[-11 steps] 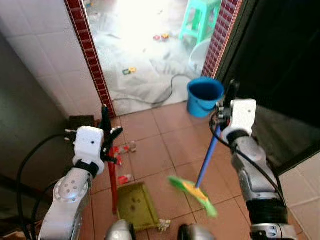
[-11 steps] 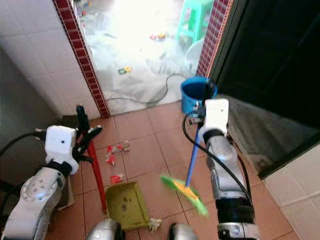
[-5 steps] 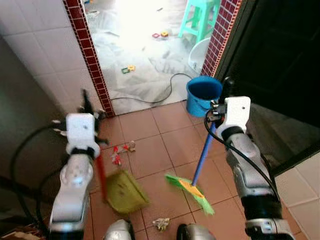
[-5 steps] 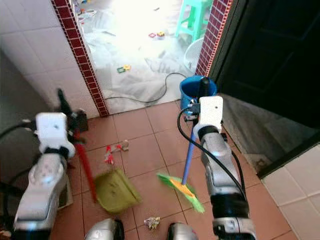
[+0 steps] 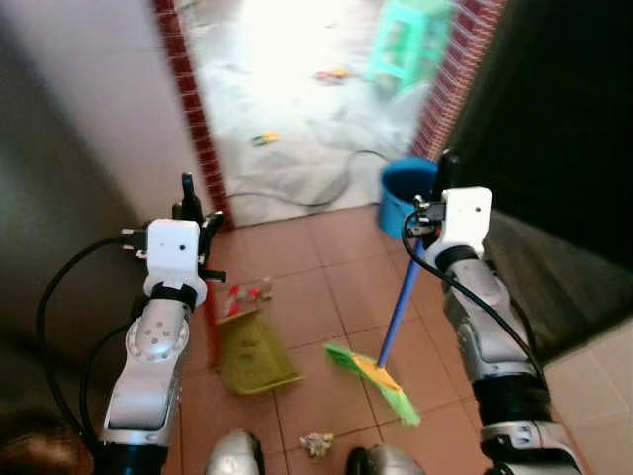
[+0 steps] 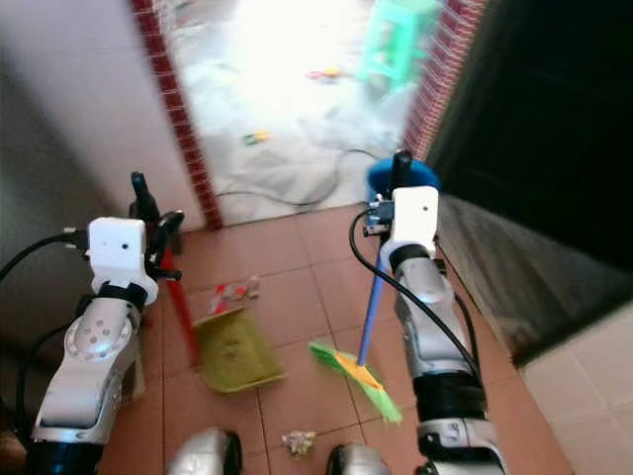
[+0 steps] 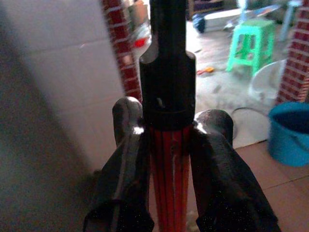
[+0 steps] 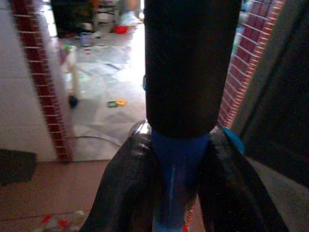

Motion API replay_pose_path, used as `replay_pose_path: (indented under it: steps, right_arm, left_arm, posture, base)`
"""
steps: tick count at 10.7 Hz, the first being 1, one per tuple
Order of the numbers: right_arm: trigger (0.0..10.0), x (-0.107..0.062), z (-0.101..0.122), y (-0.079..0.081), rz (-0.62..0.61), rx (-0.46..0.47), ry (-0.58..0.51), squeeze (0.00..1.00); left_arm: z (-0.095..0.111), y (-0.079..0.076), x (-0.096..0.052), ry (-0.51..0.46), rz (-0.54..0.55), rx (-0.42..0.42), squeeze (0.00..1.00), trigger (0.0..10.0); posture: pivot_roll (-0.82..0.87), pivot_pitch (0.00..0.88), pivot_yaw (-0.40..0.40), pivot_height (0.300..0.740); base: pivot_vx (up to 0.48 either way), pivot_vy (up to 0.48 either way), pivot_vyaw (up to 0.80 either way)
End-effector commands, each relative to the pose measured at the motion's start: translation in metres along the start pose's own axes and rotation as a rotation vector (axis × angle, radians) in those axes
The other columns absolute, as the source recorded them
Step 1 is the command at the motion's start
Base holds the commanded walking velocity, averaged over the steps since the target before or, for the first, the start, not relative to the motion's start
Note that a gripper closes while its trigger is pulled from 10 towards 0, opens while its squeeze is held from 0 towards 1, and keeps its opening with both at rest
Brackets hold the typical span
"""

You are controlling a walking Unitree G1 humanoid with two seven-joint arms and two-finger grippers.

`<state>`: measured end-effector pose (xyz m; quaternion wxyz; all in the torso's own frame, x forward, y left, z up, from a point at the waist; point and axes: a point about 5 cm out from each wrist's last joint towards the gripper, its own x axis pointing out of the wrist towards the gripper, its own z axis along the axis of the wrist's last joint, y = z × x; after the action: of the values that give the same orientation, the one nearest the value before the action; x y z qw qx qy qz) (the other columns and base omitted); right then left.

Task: Sweep floor

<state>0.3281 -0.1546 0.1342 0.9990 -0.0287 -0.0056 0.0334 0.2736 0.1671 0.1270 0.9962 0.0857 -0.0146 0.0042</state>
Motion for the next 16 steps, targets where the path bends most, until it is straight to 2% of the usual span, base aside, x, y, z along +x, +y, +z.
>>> replay_pose_path:
  steps: [1,8,11,13,15,16]
  right_arm:
    - [10.0,0.004,0.013,0.004,0.01,0.011,-0.063,0.0]
    - [10.0,0.008,0.012,0.002,-0.003,-0.002,-0.068,0.0]
    - [10.0,0.009,0.012,0.001,-0.019,-0.022,-0.072,0.0]
    - [10.0,0.01,0.013,-0.004,-0.067,-0.086,-0.081,0.0]
    - [10.0,0.01,0.013,-0.009,-0.106,-0.114,-0.077,0.0]
    - [10.0,0.011,0.01,-0.012,-0.138,-0.132,-0.054,0.0]
  left_arm:
    - [0.009,0.003,0.003,-0.048,0.002,0.017,0.0,10.0]
    - [0.009,0.001,0.007,-0.049,-0.023,0.024,0.0,10.0]
    - [0.009,-0.001,0.01,-0.06,-0.051,0.052,0.0,10.0]
    - [0.009,-0.004,0.015,-0.079,-0.134,0.105,0.0,10.0]
    - [0.0,-0.015,0.015,-0.016,-0.263,0.086,0.0,10.0]
    - [-0.012,-0.03,0.011,0.046,-0.359,0.066,0.0,10.0]
  posture:
    - [0.04,0.013,-0.006,0.74]
    - [0.03,0.015,-0.005,0.74]
    - [0.03,0.01,-0.003,0.74]
    - [0.03,0.013,-0.002,0.74]
    - [0.03,0.015,0.001,0.74]
    - [0.03,0.017,-0.001,0.74]
  base:
    - [0.0,0.0,0.0]
    - [-0.251,0.0,0.0]
    - [0.0,0.0,0.0]
    - [0.0,0.0,0.0]
    - [0.0,0.0,0.0]
    - [0.0,0.0,0.0]
